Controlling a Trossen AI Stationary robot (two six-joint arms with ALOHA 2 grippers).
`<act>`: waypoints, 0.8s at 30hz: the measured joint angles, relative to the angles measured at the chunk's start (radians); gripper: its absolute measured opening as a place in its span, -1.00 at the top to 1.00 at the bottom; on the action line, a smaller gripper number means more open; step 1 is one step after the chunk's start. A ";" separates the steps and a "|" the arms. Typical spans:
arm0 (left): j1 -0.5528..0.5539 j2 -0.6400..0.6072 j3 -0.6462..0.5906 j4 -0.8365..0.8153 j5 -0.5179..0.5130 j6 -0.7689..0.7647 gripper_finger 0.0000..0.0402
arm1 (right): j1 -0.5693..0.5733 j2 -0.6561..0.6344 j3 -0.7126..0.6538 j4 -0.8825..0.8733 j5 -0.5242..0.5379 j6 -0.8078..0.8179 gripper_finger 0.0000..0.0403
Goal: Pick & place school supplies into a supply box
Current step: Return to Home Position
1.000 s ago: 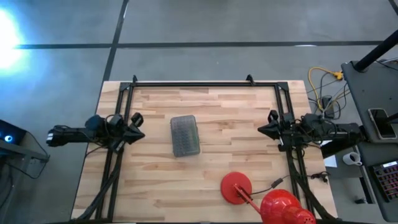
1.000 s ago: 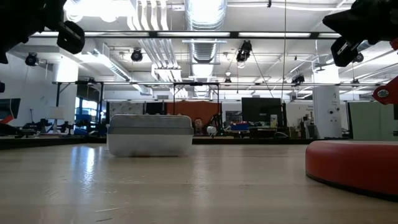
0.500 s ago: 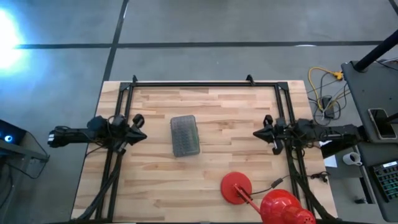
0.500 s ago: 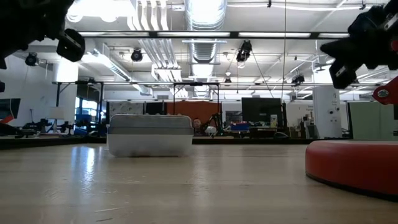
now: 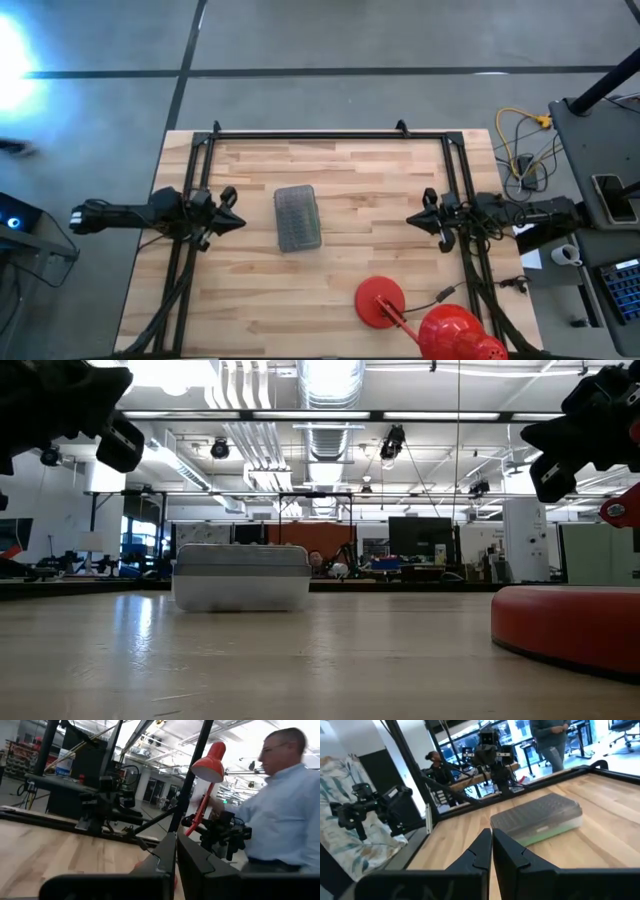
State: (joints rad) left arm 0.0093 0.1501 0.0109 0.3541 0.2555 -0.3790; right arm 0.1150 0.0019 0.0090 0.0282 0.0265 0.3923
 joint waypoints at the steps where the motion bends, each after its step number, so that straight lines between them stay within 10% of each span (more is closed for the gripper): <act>1: 0.000 0.011 0.000 0.002 0.000 0.000 1.00 | 0.000 0.004 0.000 -0.001 0.000 0.000 0.96; 24: 0.000 0.285 0.000 0.001 0.000 0.000 1.00 | 0.000 0.020 0.000 -0.002 0.001 0.000 0.96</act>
State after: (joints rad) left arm 0.0093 0.4349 0.0109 0.3550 0.2556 -0.3794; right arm 0.1150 0.0223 0.0093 0.0261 0.0277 0.3923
